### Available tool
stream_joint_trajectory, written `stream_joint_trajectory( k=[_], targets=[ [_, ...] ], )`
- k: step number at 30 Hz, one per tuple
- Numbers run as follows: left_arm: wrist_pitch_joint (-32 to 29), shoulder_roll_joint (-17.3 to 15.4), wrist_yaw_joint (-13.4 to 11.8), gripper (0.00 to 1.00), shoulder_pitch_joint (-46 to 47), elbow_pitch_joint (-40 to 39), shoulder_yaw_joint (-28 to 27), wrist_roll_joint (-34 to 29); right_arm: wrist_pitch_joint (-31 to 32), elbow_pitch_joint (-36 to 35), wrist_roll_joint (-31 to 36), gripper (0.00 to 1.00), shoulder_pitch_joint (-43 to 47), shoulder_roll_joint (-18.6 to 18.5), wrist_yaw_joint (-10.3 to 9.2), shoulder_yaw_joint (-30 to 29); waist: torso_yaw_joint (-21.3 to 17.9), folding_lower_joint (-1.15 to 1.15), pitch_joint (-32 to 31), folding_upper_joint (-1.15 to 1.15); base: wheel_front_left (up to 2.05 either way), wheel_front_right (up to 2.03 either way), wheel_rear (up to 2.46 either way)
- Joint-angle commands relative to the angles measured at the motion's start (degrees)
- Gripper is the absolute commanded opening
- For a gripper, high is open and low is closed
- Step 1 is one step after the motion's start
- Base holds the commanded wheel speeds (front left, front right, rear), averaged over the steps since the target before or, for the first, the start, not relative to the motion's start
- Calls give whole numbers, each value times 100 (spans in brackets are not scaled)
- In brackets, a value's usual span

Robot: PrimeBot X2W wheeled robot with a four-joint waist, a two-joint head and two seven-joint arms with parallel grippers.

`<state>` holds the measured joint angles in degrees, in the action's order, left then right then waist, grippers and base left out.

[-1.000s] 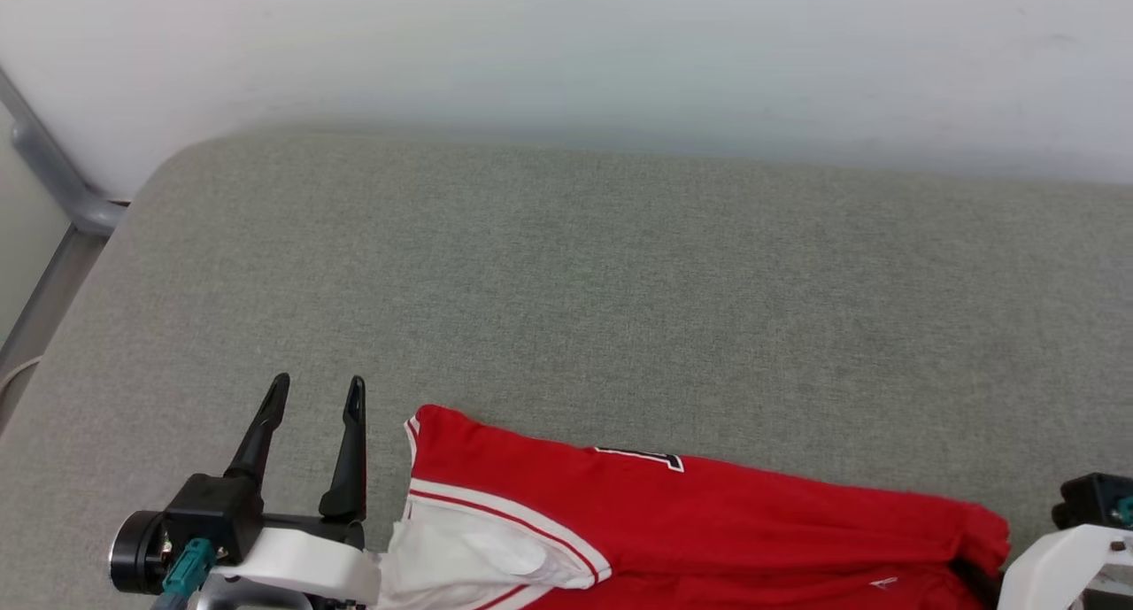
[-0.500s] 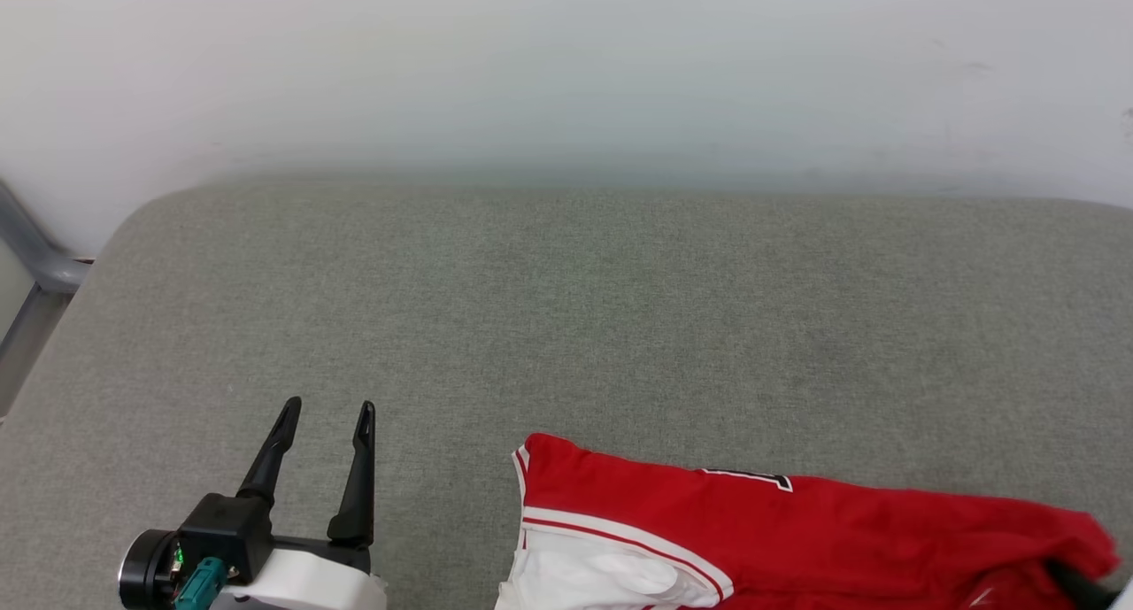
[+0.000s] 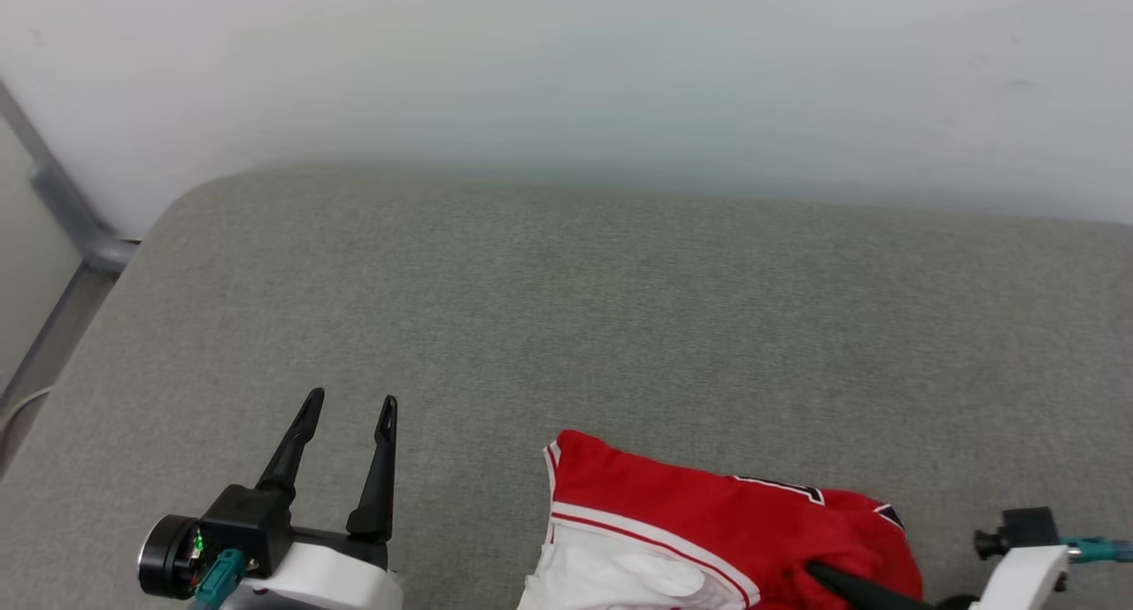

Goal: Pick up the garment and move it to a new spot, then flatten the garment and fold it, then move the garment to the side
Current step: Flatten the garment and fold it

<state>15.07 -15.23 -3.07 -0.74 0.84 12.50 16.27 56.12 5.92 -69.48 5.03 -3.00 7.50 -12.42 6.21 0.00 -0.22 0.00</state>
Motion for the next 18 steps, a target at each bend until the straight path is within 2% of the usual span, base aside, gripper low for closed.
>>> stream_joint_trajectory(
  k=[1, 11, 18],
  targets=[
    [11, 34, 20, 100, 82, -6, 14, -40, -157, 25, -173, 0, 49, 16, -3, 214, 143, 0, 41, 0, 0, 0, 0],
    [11, 88, 41, 100, 287, -54, 8, -32, -1226, 117, -799, 0, -428, 19, -3, 1780, 566, 0, 361, 0, 0, 0, 0],
    [11, 222, 104, 100, 434, -57, -13, -67, -1840, 235, -904, 0, -875, 17, -3, 2505, 699, 0, 648, 0, 0, 0, 0]
  ],
)
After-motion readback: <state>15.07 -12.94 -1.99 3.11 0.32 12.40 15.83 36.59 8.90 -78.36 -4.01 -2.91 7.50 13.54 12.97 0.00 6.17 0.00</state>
